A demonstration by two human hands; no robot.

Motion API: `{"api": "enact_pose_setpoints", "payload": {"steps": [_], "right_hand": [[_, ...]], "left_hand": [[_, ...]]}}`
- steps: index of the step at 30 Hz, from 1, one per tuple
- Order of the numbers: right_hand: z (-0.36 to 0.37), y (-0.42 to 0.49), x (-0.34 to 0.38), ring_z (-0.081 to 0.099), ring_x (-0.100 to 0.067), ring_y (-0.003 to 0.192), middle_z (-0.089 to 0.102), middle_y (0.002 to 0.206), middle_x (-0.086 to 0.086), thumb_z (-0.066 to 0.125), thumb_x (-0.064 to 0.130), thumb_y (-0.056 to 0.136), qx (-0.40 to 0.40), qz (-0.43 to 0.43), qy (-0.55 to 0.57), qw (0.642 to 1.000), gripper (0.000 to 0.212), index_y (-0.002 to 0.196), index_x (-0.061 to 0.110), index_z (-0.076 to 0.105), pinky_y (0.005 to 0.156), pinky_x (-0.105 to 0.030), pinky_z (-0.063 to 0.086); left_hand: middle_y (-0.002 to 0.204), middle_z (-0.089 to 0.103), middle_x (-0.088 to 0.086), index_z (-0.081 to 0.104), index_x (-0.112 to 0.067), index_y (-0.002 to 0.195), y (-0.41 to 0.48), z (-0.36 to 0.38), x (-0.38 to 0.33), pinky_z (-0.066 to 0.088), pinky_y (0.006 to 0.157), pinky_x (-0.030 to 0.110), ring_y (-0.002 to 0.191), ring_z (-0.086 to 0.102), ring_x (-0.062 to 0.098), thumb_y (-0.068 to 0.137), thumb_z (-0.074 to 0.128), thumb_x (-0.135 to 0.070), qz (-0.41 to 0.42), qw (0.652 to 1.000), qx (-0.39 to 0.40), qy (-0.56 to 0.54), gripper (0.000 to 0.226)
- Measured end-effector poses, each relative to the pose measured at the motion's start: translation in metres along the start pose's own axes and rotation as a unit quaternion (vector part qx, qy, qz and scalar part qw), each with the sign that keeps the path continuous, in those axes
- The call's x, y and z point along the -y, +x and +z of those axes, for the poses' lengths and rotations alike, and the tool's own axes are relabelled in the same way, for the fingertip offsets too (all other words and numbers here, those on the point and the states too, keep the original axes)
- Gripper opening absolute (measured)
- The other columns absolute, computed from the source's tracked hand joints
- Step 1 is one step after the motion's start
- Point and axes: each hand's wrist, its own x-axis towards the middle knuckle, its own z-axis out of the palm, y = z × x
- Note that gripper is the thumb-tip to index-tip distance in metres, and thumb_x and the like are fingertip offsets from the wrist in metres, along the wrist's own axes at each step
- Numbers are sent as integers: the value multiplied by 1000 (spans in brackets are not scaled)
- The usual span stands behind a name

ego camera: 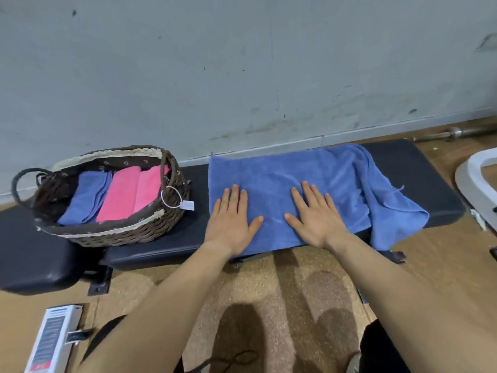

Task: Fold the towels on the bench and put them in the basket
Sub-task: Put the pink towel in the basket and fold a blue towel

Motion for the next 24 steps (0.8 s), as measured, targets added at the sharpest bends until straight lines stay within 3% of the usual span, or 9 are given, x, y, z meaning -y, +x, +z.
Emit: {"api": "enact_pose_setpoints", "payload": {"steps": [3,6,8,11,14,17,19,22,24], "right_hand": [[-9,-14,1,-3,-22,155,-3,168,-5,26,57,102,-37,-1,51,998,73,161,19,6,125,-43,2],[-23,-28,-16,29,-31,147,31,160,-12,26,54,96,-136,16,79,988,74,154,10,33,120,-45,23],[-31,-38,-38,44,-35,134,47,149,-11,40,46,96,-187,43,94,977,62,146,10,46,111,-45,34],[-43,-53,-76,49,-36,122,53,138,-12,55,33,95,-253,107,123,953,49,139,12,52,101,-45,40],[-50,-67,-114,48,-33,121,54,134,-8,58,33,93,-303,167,166,923,46,135,16,54,97,-45,40],[-47,-76,-142,54,-29,114,60,121,-1,59,34,90,-283,218,228,906,35,121,21,58,90,-42,42],[-42,-77,-154,56,-27,106,62,110,2,56,27,87,-243,225,270,904,21,107,23,58,83,-39,43],[-39,-74,-168,51,-27,108,60,110,5,54,19,82,-141,190,234,943,27,106,29,62,88,-41,44],[-43,-71,-176,48,-27,106,56,109,5,55,19,80,-101,154,195,963,36,111,34,64,89,-41,43]], "left_hand": [[165,-15,5,-5,-18,158,2,-15,16,3,124,43,153,-11,24,96,19,-69,17,999,33,40,84],[166,-1,9,10,-14,158,8,-28,0,10,124,43,153,0,27,97,31,-63,25,998,7,52,82],[165,12,9,20,-13,156,17,-35,-30,17,122,42,152,12,27,97,38,-59,54,998,-31,30,77],[158,30,7,33,-14,150,31,-44,-88,28,116,39,144,29,27,97,46,-48,114,991,-65,-21,64],[144,44,-1,45,-19,141,46,-46,-146,41,103,40,131,41,24,97,52,-36,180,977,-84,-75,47],[139,49,-6,51,-27,138,69,-43,-194,44,98,42,123,44,23,95,53,-20,229,964,-61,-123,44],[140,50,-12,49,-33,140,84,-45,-220,43,99,41,117,41,18,89,49,-6,266,955,-18,-127,57],[120,50,-17,40,-39,146,101,-51,-251,41,93,33,101,30,10,86,48,1,321,941,82,-70,72],[109,51,-21,48,-44,138,111,-52,-263,45,86,34,97,35,15,92,51,-9,361,928,96,-6,58]]}}
